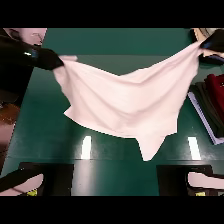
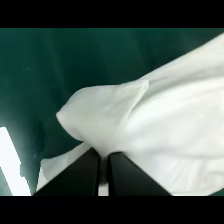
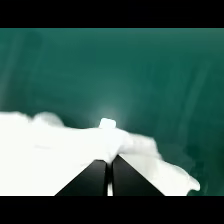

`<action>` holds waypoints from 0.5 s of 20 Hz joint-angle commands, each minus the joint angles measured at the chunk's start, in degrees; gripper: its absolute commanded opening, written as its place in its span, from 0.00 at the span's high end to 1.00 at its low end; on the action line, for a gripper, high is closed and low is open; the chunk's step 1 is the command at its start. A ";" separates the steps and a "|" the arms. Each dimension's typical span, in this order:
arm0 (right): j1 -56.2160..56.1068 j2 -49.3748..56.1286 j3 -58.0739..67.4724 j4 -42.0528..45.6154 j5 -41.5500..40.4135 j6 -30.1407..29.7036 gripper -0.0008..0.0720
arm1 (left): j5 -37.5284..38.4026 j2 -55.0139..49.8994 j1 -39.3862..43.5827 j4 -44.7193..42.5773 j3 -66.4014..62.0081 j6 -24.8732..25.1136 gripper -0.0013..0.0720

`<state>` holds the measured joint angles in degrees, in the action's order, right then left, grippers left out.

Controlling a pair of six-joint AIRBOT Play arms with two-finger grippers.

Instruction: Fold the shirts.

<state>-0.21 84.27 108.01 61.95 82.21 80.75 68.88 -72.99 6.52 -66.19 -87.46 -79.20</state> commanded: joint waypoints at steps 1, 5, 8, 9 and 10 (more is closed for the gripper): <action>-2.95 9.79 -3.02 4.70 -9.81 -0.02 0.96 | -11.37 -12.72 0.04 0.52 2.99 0.15 0.94; -3.50 14.58 -3.02 4.50 -16.57 0.00 0.96 | -16.81 -18.49 0.04 0.66 2.99 -0.13 0.94; -2.89 15.82 -3.02 2.01 -17.35 0.04 0.54 | -16.94 -18.49 0.02 -0.76 2.25 -0.11 0.25; -2.49 15.80 -2.99 0.70 -17.05 0.04 0.41 | -15.80 -18.47 0.02 -2.34 1.27 -0.09 0.23; -1.73 15.47 -2.99 -0.57 -16.00 0.07 0.41 | -13.05 -18.47 -0.26 -5.18 -0.39 -0.11 0.23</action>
<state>-2.83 98.85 105.10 64.14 66.98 80.77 54.02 -90.50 6.52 -67.22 -85.84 -79.22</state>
